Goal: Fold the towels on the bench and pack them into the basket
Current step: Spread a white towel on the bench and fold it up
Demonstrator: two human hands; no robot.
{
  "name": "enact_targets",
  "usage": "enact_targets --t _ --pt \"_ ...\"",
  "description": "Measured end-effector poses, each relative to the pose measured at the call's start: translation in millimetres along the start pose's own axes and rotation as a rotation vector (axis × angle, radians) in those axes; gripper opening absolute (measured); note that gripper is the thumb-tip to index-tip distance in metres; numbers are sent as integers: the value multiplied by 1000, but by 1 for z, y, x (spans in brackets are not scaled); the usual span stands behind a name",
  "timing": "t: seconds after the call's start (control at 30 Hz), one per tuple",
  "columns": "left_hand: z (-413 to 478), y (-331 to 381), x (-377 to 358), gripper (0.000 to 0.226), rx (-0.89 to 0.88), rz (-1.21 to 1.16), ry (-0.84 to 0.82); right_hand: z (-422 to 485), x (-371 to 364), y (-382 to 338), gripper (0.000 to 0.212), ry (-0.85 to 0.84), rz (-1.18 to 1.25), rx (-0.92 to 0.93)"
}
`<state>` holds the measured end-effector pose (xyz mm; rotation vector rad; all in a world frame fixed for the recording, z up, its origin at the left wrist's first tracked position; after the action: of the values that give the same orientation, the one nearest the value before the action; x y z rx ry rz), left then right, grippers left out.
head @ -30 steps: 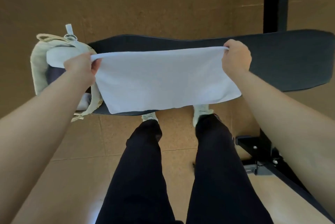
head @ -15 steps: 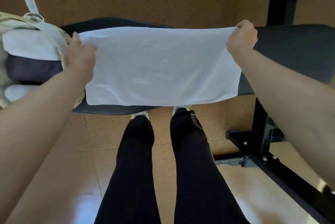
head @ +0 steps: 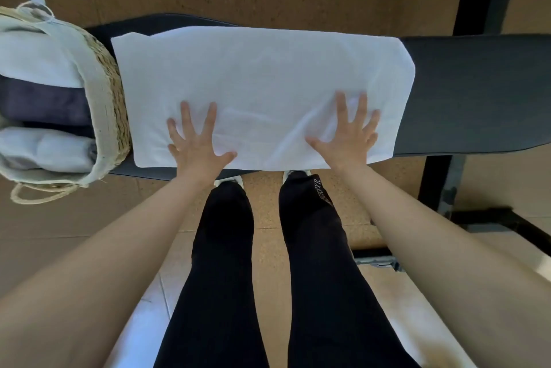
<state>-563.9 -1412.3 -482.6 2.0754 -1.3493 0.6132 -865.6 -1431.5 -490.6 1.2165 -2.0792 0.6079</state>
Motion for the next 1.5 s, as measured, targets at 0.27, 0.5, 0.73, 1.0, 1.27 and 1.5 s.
enact_targets --t 0.27,0.5,0.73,1.0,1.27,1.5 --pt "-19 9 -20 102 82 -30 61 28 40 40 107 166 -64 -82" --pt "14 24 6 69 20 -68 182 91 95 52 67 235 -2 164" --pt "23 34 14 62 57 -59 137 83 92 13 86 208 -40 -111" --pt "46 16 56 53 -2 7 314 22 17 -55 94 58 -236 360" --pt "100 -13 117 82 25 -11 140 14 6 -68 106 27 -269 273" --pt "92 -8 110 87 82 40 74 46 44 -46 67 318 87 280"
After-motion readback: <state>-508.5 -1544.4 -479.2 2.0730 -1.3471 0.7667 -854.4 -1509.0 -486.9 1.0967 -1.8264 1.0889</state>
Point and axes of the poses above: each hand's wrist, its own z-axis towards the middle knuckle, its own x-axis out of the back of the hand, y = z × x, the point moved 1 cm from there along z, towards the middle knuckle, and after that the axes turned 6 degrees about -x, right-handed, at the moved point
